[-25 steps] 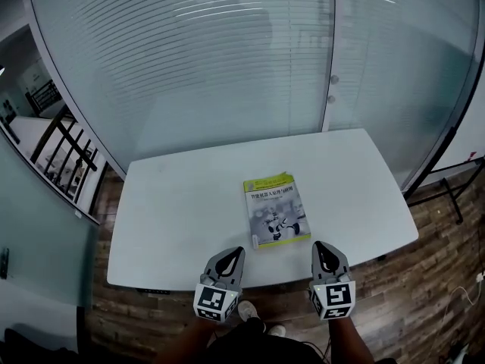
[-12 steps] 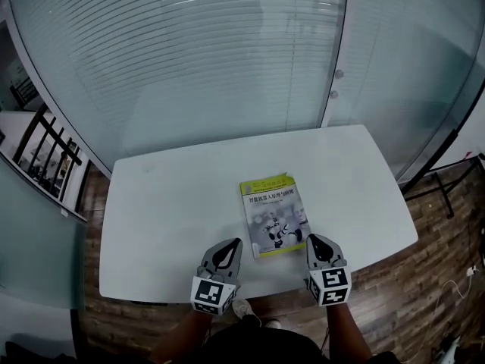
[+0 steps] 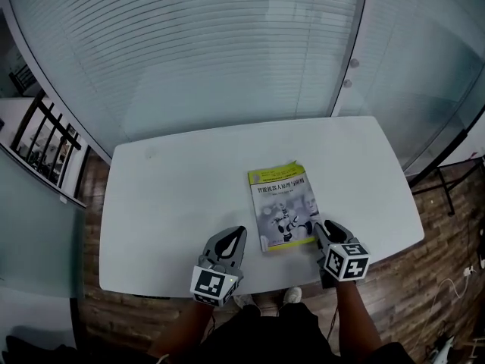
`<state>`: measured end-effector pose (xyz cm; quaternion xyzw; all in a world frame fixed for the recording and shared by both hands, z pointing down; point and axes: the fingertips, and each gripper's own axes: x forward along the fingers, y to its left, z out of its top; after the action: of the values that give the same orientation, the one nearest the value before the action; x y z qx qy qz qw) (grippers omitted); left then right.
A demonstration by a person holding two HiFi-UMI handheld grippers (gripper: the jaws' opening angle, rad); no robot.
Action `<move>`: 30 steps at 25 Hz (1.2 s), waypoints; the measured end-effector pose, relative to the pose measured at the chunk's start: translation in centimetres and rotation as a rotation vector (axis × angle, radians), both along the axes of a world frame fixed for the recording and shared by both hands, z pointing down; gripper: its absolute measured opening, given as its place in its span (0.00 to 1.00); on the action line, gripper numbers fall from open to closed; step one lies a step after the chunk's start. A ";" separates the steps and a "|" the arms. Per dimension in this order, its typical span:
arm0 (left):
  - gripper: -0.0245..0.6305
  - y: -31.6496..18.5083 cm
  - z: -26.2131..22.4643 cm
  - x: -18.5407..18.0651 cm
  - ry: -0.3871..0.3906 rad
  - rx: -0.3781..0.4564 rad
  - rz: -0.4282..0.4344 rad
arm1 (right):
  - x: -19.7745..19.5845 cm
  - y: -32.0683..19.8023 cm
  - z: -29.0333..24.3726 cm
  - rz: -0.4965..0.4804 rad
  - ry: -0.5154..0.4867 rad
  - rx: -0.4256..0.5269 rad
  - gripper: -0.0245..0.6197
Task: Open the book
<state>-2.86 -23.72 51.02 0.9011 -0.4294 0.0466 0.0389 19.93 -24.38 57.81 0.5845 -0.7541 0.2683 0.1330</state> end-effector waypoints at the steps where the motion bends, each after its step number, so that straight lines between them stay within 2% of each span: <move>1: 0.05 -0.1 0.2 0.1 -0.005 -0.006 -0.004 | 0.0 -0.4 0.4 -0.016 -0.006 -0.031 0.26; 4: 0.05 -0.2 0.7 0.5 -0.028 -0.024 -0.023 | 0.1 -1.1 1.9 -0.065 0.016 -0.135 0.31; 7: 0.05 0.2 0.8 1.2 -0.039 -0.030 -0.034 | 0.5 -1.3 2.9 -0.099 0.039 -0.199 0.32; 14: 0.05 -0.1 1.3 1.4 -0.076 -0.044 -0.091 | -0.5 -1.6 4.4 -0.173 -0.066 -0.316 0.32; 17: 0.05 -0.2 1.5 1.2 -0.085 -0.065 -0.111 | -0.8 -2.0 4.6 -0.197 -0.079 -0.355 0.33; 20: 0.05 -0.2 1.8 1.1 -0.082 -0.064 -0.127 | -1.3 -1.9 4.7 -0.227 -0.084 -0.372 0.29; 24: 0.05 -0.6 1.7 1.5 -0.075 -0.066 -0.135 | -1.3 -1.8 4.6 -0.235 -0.086 -0.379 0.28; 30: 0.05 -0.6 2.4 1.6 -0.091 -0.075 -0.137 | -1.0 -2.0 3.8 -0.211 0.001 -0.296 0.23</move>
<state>-1.26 -24.33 53.46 0.8644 -0.4894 0.1007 0.0562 18.98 -26.39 61.58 0.4765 -0.7634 0.3606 0.2454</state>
